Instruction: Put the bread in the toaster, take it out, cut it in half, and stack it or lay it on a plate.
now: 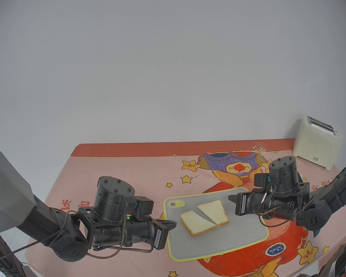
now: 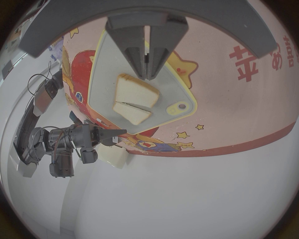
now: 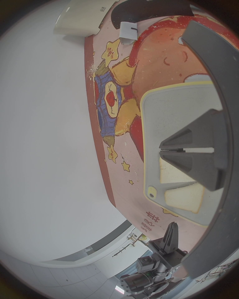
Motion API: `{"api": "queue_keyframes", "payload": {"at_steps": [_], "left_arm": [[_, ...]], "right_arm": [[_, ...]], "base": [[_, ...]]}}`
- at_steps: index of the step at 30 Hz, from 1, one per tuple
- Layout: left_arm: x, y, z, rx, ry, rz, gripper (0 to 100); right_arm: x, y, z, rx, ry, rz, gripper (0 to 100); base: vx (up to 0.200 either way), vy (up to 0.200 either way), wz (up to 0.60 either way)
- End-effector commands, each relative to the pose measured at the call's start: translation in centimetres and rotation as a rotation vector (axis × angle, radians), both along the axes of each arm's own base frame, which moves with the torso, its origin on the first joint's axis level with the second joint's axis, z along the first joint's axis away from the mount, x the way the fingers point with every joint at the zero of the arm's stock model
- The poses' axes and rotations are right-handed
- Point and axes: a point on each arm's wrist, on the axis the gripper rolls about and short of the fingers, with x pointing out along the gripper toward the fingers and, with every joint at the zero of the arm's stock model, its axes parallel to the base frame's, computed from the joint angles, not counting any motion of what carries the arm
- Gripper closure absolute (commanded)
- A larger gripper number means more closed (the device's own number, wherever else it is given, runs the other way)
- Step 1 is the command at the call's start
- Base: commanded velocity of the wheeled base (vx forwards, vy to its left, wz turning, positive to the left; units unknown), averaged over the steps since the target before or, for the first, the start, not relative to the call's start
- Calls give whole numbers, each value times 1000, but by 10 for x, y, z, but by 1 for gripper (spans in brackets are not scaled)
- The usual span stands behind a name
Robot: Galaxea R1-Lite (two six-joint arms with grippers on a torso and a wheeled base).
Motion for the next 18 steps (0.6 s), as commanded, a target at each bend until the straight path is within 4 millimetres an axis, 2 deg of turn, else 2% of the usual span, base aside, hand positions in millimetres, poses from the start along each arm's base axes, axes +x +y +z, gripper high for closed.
{"api": "queue_keyframes", "payload": {"at_steps": [1,7,18], "left_arm": [[2,-2,-10,23,26,-1,100],[1,-4,-12,25,31,-13,100],[4,-10,-10,8,28,-33,100]], "right_arm": [[5,5,-19,-18,21,0,100],[0,9,-23,-8,2,17,100],[3,6,-22,-22,-17,-25,100]], "base": [[0,0,0],[0,0,0],[0,0,0]]}}
